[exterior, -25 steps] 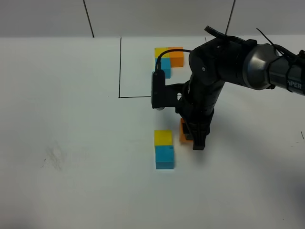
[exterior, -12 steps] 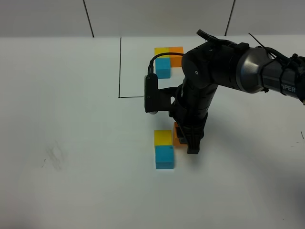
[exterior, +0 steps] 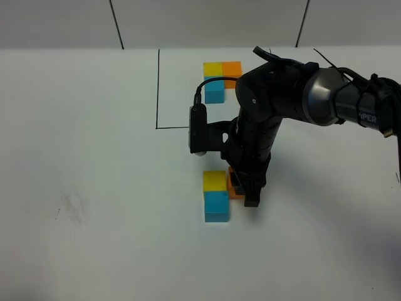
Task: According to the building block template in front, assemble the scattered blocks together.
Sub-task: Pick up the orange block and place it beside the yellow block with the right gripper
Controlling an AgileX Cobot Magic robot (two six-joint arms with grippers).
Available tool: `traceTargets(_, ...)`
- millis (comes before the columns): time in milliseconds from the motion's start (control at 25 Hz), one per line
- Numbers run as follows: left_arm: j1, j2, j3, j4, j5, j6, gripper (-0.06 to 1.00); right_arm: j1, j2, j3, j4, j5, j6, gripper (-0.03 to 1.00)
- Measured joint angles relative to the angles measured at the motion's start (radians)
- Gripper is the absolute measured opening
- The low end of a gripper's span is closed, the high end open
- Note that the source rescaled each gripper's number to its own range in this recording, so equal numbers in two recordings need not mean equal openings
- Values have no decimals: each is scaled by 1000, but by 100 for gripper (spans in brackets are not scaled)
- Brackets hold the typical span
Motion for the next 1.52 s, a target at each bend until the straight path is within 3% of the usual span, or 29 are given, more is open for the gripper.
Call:
traceTargets(1000,0,0,0,0,0,0,65,0,45,-10,18,-39,9,27)
traceTargets(1080,0,0,0,0,0,0,65,0,47,-10,27,-39,19,36)
traceTargets(1240,0,0,0,0,0,0,65,-8,33,-10,22,-14,48,73)
traceTargets(1320,0,0,0,0,0,0,65,-34,12,-10,1,12,115,89)
traceTargets(1520,0,0,0,0,0,0,65,-183,-64,-10,-62,101,341,99)
